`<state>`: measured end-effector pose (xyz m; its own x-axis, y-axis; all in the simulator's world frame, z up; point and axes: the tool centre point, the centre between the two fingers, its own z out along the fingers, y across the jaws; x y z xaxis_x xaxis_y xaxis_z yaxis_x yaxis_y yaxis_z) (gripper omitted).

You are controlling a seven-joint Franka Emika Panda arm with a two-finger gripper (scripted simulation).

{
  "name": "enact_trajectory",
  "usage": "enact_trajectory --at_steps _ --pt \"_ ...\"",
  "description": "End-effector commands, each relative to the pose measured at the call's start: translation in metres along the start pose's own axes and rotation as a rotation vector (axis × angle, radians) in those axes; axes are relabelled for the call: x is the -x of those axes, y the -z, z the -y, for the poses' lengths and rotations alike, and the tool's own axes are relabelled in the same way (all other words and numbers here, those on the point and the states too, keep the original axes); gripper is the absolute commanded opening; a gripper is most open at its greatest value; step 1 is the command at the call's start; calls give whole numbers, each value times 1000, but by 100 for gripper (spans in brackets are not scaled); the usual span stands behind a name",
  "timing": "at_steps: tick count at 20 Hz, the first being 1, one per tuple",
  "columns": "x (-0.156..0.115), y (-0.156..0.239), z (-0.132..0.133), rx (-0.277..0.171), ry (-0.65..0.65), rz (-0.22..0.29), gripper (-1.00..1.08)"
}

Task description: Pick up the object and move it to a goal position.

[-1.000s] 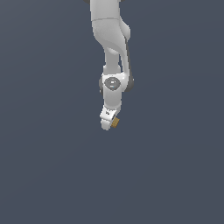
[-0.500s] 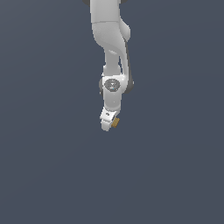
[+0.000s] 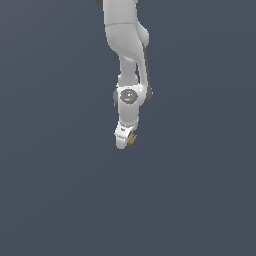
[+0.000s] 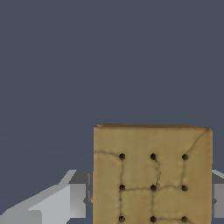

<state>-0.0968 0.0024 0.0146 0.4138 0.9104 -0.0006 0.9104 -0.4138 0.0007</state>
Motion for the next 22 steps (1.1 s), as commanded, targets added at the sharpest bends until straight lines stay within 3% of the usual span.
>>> enact_trajectory --at_steps 1,11,22 --pt "-1 5 0 1 0 0 -100" --pt "-11 57 9 1 1 1 -100" --pt "-33 165 28 0 4 0 -100"
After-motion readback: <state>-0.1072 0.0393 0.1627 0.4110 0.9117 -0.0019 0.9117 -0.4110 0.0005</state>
